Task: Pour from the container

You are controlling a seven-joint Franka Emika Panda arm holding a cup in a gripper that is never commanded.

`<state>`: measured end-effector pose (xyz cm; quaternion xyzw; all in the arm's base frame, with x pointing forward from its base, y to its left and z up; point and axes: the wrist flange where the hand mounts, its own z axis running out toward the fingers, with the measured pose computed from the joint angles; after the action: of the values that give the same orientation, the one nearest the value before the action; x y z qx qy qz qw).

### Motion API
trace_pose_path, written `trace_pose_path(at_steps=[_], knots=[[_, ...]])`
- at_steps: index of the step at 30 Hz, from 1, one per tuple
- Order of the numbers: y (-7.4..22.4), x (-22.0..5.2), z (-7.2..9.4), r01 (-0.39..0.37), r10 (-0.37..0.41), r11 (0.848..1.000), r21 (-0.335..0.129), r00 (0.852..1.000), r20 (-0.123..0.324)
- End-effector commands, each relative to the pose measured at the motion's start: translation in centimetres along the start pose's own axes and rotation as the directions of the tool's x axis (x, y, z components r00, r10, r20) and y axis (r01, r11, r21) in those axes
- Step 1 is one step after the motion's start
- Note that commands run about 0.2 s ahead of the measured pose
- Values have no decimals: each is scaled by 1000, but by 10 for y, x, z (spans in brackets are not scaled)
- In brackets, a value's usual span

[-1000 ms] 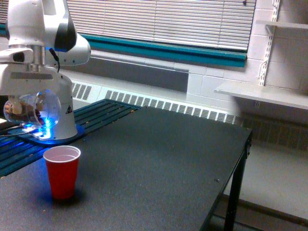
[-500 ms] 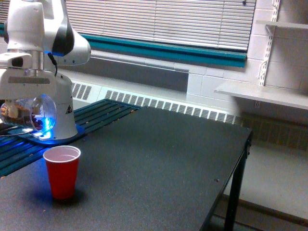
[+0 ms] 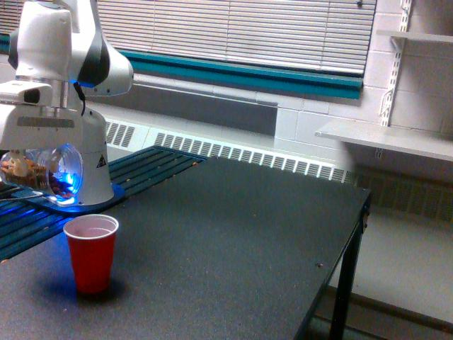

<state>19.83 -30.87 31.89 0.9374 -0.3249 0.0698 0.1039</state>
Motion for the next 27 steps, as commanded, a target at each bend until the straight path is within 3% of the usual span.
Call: trace_pose_path(at_steps=[1,27], knots=[[-4,5,-2,-6,5,1000,-16,1000,-6],[-6,4,1,37,-36,997,-74,999,11]])
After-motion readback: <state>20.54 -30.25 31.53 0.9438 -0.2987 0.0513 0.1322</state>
